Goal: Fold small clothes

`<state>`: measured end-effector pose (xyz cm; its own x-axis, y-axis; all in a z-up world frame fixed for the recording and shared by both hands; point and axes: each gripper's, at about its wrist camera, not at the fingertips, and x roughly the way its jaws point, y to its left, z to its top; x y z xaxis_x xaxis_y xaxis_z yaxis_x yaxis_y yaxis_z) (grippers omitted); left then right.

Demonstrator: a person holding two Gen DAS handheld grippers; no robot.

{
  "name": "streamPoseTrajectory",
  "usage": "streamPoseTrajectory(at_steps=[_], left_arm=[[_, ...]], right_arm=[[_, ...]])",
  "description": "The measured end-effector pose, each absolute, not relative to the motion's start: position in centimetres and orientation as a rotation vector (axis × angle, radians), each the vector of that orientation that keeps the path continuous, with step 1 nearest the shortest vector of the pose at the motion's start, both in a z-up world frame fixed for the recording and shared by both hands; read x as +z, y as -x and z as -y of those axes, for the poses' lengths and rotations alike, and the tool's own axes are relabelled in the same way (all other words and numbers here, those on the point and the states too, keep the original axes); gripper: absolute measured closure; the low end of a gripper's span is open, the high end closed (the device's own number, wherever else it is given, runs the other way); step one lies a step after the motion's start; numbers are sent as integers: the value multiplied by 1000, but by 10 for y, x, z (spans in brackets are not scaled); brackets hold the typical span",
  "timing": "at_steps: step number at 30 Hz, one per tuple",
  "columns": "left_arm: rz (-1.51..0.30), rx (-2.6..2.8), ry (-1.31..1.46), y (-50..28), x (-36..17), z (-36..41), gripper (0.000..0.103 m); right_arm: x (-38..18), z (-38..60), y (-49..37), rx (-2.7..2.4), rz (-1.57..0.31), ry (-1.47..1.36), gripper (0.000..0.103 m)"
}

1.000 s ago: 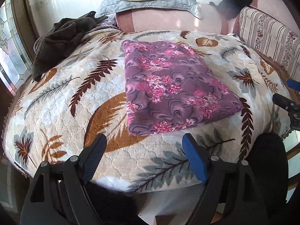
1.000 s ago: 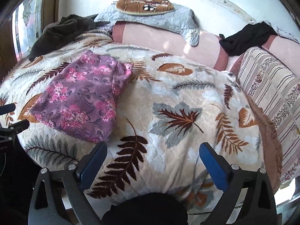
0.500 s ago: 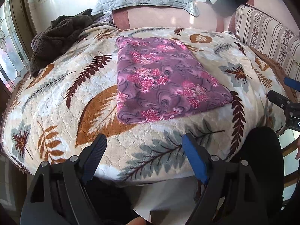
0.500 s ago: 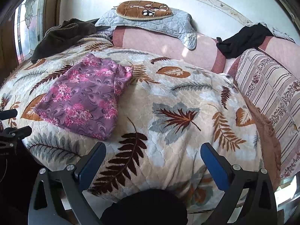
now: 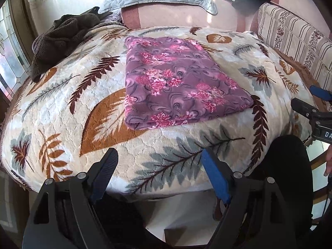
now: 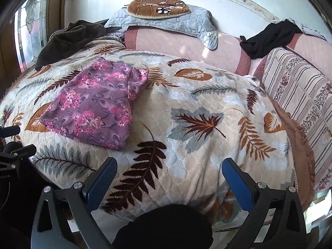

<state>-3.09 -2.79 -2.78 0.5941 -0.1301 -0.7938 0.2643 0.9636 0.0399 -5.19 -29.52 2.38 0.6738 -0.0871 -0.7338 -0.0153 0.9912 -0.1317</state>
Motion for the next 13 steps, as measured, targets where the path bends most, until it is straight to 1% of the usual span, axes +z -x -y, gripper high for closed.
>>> streamPoseTrajectory(at_steps=[5,13], left_arm=[[-889,-237,-171,33,-25,32,20],[-910,-232,-180,32,-28,36,20]], right_arm=[[23,297,50,-46,-835,110,1],[20,303,51,-53,-847,103,1]])
